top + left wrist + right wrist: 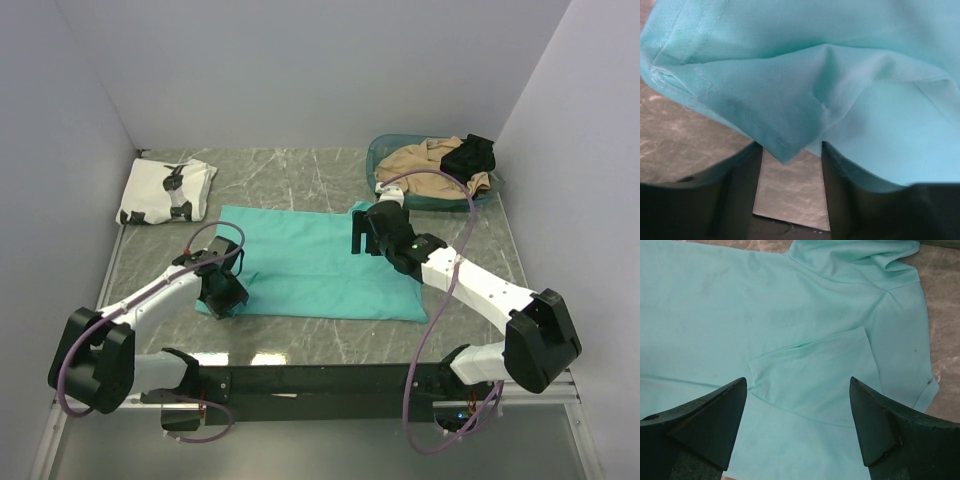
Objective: Fold and stack the t-shirts
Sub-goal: Fold the tshirt
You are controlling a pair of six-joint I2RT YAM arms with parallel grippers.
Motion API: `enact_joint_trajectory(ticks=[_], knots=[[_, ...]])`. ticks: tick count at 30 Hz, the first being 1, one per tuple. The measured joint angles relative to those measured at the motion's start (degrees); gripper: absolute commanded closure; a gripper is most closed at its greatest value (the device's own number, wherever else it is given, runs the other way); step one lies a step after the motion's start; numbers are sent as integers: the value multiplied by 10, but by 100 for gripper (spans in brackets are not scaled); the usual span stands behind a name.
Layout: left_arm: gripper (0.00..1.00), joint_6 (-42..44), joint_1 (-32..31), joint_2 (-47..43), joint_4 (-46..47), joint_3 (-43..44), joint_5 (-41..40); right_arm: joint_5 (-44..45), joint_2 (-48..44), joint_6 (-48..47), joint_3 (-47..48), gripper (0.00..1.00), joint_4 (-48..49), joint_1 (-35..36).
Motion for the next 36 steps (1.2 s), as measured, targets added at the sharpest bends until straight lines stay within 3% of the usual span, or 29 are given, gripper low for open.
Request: enact_joint_trajectory(ticks=[4, 8, 23, 31, 36], knots=[[68, -3, 0, 7, 3, 0, -10, 0, -4, 1, -2, 11, 2, 0], [99, -3, 0, 31, 1, 8, -31, 0, -5, 1, -2, 11, 4, 0], [99, -3, 3, 35, -56, 96, -91, 1, -5, 1, -2, 11, 4, 0], [99, -1, 26, 127, -68, 181, -149, 4, -4, -1, -2, 11, 4, 0], [88, 15, 44, 163, -67, 212, -171, 10, -1, -3, -2, 11, 3, 0]])
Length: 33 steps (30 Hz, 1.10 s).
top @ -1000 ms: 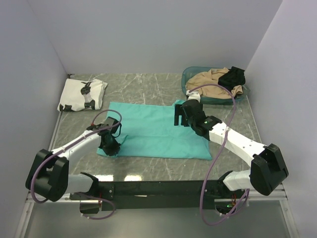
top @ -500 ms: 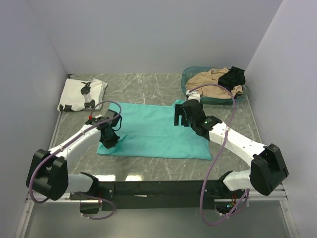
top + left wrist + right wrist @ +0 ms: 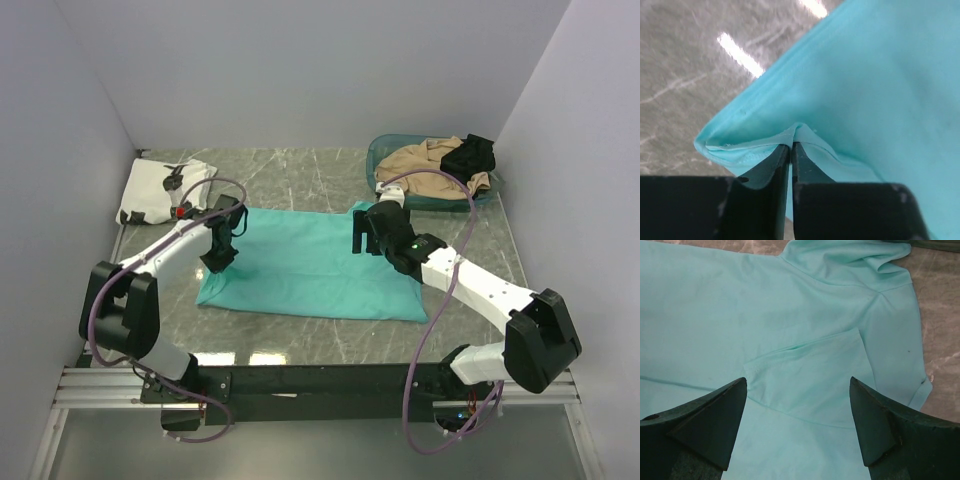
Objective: Fold and stack the t-shirts
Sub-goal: Fold the tshirt
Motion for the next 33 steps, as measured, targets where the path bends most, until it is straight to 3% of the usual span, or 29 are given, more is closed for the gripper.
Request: enact_joint_trajectory(ticks=[6, 7, 9, 10, 13, 19, 27, 33], knots=[[74, 25, 21, 35, 7, 23, -26, 25, 15, -2, 4, 11, -8, 0], [62, 30, 25, 41, 7, 26, -29, 26, 16, -2, 4, 11, -10, 0], [49, 36, 31, 50, 6, 31, -32, 26, 17, -3, 4, 11, -10, 0], [29, 38, 33, 54, 6, 33, -34, 26, 17, -3, 4, 11, -11, 0], [1, 45, 39, 56, 4, 36, -42, 25, 17, -3, 4, 11, -11, 0], [0, 43, 48, 47, -3, 57, -40, 18, 17, -2, 4, 11, -11, 0], [1, 50, 46, -72, 26, 22, 24, 5, -2, 2, 0, 11, -4, 0], [1, 48, -20, -148, 97, -45, 92, -7, -11, 5, -2, 11, 5, 0]])
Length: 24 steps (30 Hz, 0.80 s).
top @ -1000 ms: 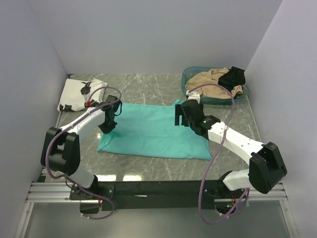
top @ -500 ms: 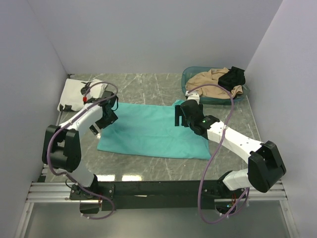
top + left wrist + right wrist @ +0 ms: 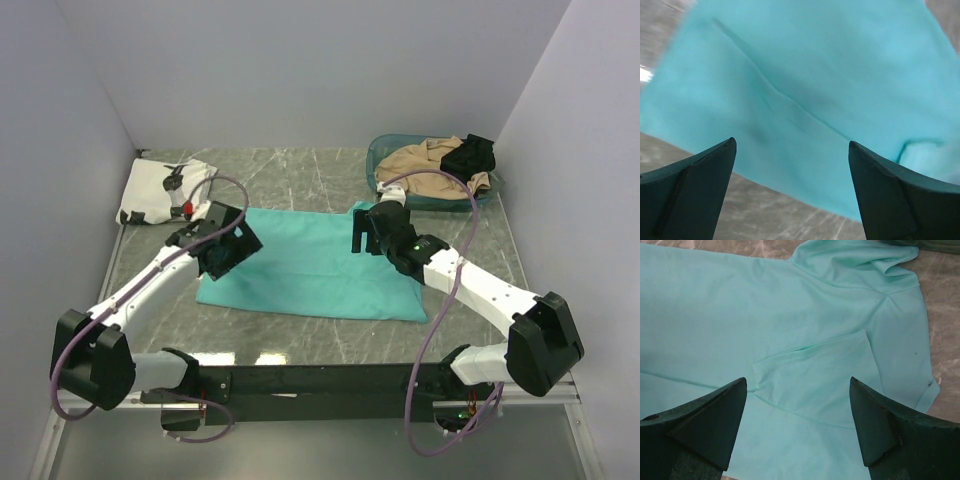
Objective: Fold and stack the t-shirts
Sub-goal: Fold the tshirt
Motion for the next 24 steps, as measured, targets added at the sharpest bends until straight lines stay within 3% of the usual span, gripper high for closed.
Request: enact_joint_trajectory(ticks=[3, 11, 24], knots=[[1, 0, -34, 4, 44, -32, 32, -7, 0, 3, -3, 11, 1, 0], [0, 0, -28, 81, 73, -56, 20, -16, -3, 10, -14, 11, 0, 0], [1, -11, 101, 83, 47, -103, -37, -6, -5, 21, -14, 11, 0, 0]])
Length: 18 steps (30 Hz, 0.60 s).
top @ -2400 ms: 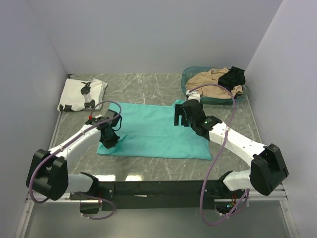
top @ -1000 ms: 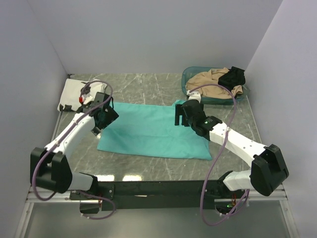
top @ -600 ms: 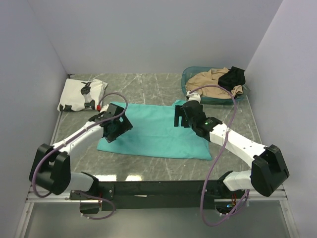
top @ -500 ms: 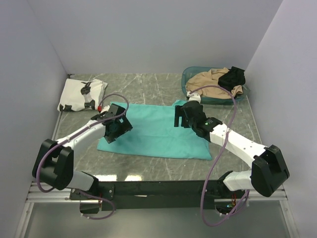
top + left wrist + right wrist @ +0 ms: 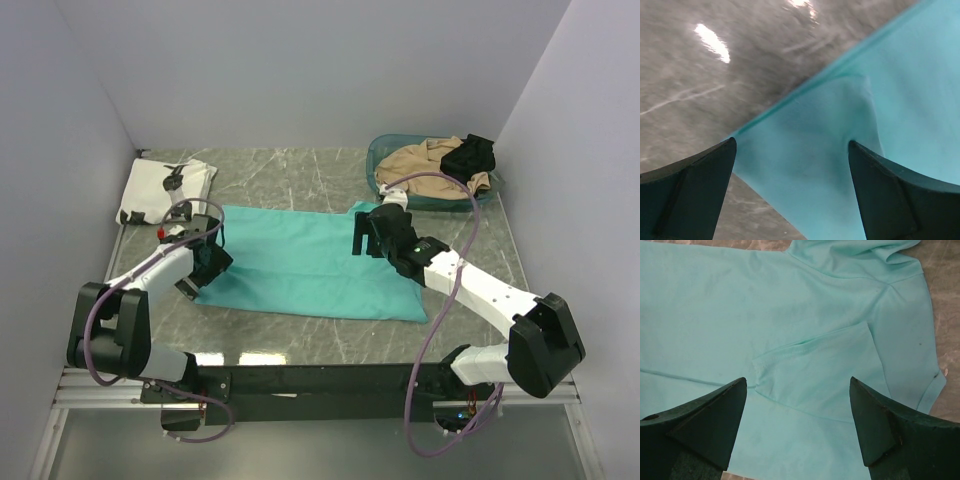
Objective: Fold and stack the t-shirts
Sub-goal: Fold the tshirt
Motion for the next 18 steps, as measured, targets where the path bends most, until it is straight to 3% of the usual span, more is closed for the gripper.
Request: enact_joint_trajectory(ticks=[8, 13, 18], knots=[[1, -10, 12, -53, -37, 5, -15, 13, -43, 56, -46, 7, -17, 0], [1, -4, 6, -76, 1, 6, 43, 0, -78, 93, -94, 6, -28, 0], [1, -4, -37, -33, 60, 6, 99, -30, -68, 121, -128, 4, -37, 0]])
